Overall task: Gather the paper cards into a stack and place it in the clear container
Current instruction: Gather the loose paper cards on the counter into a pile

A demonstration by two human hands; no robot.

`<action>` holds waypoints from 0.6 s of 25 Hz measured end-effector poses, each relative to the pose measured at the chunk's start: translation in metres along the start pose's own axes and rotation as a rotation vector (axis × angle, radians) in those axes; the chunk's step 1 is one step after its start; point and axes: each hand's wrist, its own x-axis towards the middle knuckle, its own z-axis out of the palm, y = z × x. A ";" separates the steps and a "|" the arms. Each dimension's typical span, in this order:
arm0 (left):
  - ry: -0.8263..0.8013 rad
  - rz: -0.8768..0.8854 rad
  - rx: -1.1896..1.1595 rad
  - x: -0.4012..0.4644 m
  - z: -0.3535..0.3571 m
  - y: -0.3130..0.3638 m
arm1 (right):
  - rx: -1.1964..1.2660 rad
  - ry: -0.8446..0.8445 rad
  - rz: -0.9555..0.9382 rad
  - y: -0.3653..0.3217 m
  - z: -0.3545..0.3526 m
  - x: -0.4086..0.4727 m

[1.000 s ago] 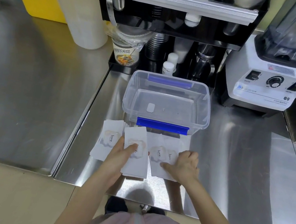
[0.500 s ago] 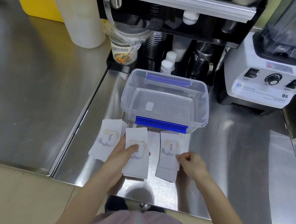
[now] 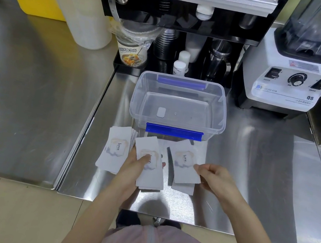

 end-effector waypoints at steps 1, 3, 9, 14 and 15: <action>0.001 0.001 -0.014 0.000 0.001 0.000 | 0.033 -0.058 0.004 -0.004 0.002 -0.006; -0.016 -0.008 -0.059 -0.001 0.005 0.001 | 0.054 -0.138 -0.022 -0.006 0.011 -0.013; -0.016 0.047 0.001 -0.005 0.010 -0.003 | -0.206 -0.087 -0.201 0.001 0.045 -0.006; 0.004 0.038 -0.039 -0.003 -0.002 0.003 | -0.701 0.281 -0.141 0.013 0.033 0.015; -0.006 0.031 -0.040 -0.003 -0.002 0.004 | -0.801 0.289 -0.132 0.015 0.035 0.016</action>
